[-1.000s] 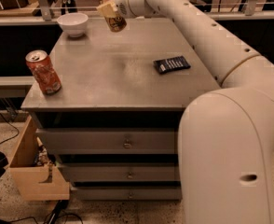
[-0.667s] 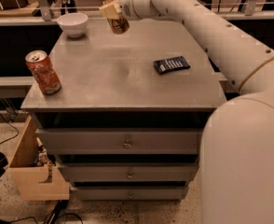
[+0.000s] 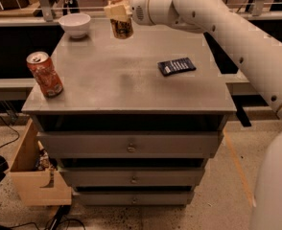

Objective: Move orange can near coke can

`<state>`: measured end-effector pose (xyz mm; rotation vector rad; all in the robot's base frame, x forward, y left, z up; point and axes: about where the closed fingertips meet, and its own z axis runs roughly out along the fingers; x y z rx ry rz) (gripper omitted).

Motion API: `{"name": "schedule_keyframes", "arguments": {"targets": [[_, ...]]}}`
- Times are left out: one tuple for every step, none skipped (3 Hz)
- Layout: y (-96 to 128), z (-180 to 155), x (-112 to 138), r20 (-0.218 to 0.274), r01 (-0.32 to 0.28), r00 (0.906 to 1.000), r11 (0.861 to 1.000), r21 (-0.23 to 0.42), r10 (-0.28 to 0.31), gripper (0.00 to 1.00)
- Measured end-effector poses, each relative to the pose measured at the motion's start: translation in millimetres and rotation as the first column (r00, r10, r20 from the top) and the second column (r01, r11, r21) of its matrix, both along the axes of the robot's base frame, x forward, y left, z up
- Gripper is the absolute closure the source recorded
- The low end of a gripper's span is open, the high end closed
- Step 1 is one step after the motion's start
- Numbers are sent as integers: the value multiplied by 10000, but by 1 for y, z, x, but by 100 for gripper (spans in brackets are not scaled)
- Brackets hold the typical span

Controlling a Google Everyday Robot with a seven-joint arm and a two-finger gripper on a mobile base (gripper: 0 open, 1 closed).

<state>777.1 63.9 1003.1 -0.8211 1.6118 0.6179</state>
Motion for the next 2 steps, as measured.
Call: {"name": "schedule_keyframes", "arguments": {"targets": [[5, 1, -27, -119, -623, 9979, 9955, 717, 634, 100], [13, -4, -45, 0, -1260, 9919, 9812, 1462, 1274, 100]]}}
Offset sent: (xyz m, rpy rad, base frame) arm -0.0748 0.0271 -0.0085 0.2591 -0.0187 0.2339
